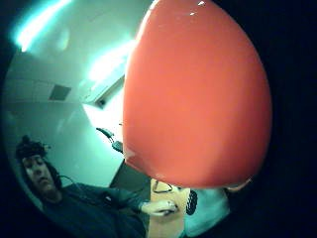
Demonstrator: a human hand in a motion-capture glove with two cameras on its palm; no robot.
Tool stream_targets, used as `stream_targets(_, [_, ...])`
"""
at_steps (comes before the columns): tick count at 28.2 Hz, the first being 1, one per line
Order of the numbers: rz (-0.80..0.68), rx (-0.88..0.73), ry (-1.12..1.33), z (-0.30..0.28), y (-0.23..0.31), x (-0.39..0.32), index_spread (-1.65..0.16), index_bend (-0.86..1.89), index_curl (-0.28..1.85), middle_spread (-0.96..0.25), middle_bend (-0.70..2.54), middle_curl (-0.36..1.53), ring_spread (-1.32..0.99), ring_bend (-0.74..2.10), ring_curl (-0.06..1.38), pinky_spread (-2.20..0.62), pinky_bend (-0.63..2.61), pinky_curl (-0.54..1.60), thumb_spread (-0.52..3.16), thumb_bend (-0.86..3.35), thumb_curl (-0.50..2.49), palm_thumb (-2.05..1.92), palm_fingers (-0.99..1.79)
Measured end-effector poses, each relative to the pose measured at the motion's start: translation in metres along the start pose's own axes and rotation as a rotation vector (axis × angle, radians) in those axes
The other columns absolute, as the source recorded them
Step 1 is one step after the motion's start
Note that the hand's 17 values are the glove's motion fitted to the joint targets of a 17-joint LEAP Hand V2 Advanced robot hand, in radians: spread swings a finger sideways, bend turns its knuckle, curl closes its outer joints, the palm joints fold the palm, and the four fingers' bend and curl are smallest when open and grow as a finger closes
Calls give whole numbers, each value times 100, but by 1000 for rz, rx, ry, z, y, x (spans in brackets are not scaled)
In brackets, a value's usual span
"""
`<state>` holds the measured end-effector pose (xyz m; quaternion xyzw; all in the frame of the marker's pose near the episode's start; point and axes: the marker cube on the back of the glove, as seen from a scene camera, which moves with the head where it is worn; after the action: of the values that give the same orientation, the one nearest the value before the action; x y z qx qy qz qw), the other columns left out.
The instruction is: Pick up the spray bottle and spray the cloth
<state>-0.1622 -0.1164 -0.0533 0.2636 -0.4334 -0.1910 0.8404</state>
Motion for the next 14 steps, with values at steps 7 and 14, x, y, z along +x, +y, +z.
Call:
stream_targets(7, [298, -30, -239, 58, 33, 58, -23, 30, 62, -17, 60, 55, -19, 65, 50, -30, 45, 43, 45, -3, 79, 91, 133])
stream_targets(14, [475, -57, -262, 79, 75, 111, -23, 30, 62, -17, 60, 55, -19, 65, 50, -30, 44, 43, 46, -3, 79, 91, 133])
